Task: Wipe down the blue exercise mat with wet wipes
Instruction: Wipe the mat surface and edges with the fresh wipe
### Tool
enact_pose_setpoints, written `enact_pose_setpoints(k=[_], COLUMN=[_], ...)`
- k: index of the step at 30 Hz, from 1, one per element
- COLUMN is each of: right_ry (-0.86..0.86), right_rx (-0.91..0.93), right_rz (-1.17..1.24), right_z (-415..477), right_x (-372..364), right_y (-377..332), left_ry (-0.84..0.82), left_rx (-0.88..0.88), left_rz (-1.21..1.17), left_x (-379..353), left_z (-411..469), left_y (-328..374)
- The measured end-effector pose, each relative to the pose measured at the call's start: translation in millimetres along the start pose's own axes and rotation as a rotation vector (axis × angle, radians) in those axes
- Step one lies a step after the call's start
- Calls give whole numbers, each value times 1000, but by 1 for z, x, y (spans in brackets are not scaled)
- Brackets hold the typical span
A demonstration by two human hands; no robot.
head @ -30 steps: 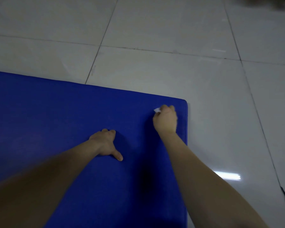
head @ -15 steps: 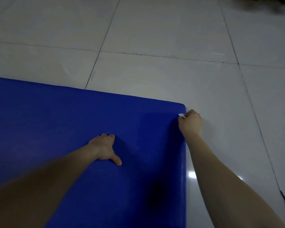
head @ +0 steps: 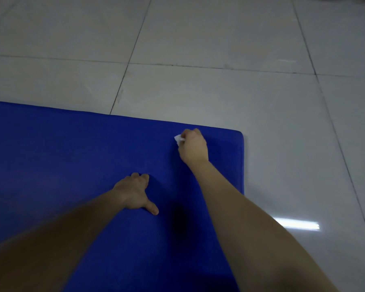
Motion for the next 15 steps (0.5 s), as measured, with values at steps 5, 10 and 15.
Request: enact_pose_setpoints(k=[5,10,15], right_ry=[180,276,282], right_rx=[-191,-400,-336], right_rz=[-43,-1,-12], right_z=[1,-5,7], right_x=[45,83,73], right_y=[67,139,119], left_ry=[21,27,45], left_rx=[2,-9,-11], left_rz=[13,33,21], left_x=[1,4,3], left_z=[1,2,0], left_y=[0,3,3])
Point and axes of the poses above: each hand's wrist, its own z-axis towards the middle knuckle, its own x-axis out of the back of the hand, y = z × x, the point moved 6 cm from there along z, towards the middle knuckle
